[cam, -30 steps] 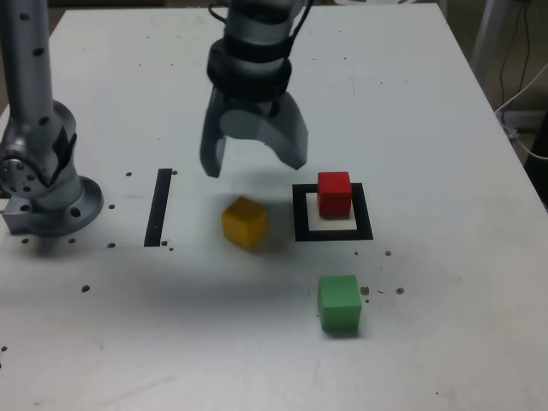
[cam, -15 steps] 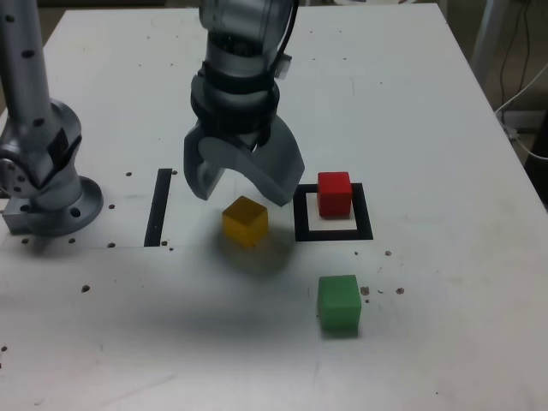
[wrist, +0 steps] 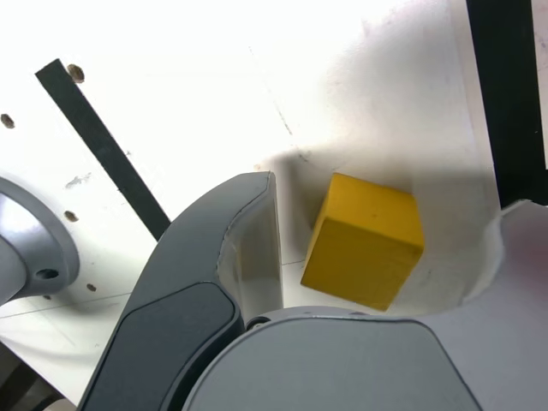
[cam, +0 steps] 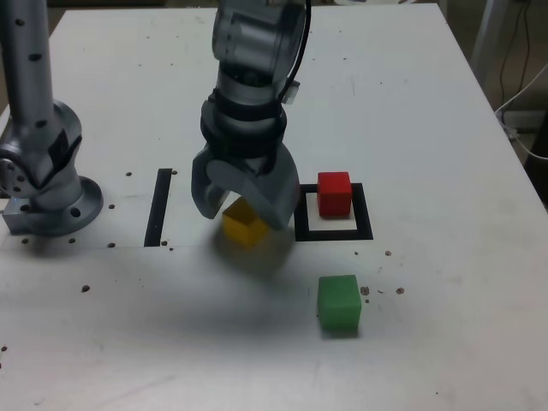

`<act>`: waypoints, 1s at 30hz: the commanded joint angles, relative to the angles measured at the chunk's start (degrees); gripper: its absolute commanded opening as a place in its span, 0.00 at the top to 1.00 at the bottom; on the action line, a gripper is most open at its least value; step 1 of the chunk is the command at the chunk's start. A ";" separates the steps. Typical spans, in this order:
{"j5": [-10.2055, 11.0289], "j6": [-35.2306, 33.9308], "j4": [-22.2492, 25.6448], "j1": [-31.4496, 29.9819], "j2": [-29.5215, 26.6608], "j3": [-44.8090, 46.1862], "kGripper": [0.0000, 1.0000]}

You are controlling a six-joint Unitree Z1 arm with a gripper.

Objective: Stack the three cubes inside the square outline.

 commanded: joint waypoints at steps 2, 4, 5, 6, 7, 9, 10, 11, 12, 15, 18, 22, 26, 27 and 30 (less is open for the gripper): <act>-0.10 0.10 -1.09 -0.14 0.14 0.70 0.60; -0.08 0.10 -1.48 -0.20 0.14 0.84 0.70; -0.07 0.10 -1.63 -0.23 0.14 0.89 0.73; -0.07 0.10 -1.74 -0.25 0.14 0.94 0.75; -0.09 0.10 -1.83 -0.26 0.14 0.99 0.77; -0.14 0.10 -1.95 -0.26 0.15 1.09 0.78; -0.19 0.10 -2.01 -0.26 0.16 1.14 0.78; -0.26 0.10 -2.05 -0.26 0.17 1.17 0.78; -0.32 0.10 -2.08 -0.26 0.19 1.19 0.78; -0.46 0.10 -2.17 -0.26 0.21 1.20 0.78; -0.54 0.10 -2.25 -0.26 0.17 1.17 0.78; -0.59 0.10 -2.29 -0.26 0.11 1.06 0.78; -0.59 0.09 -2.19 -0.26 0.02 0.64 0.78; -0.59 0.05 -2.04 -0.26 -0.04 0.37 0.78; -0.51 -0.35 -0.67 -0.26 -0.27 -1.34 0.78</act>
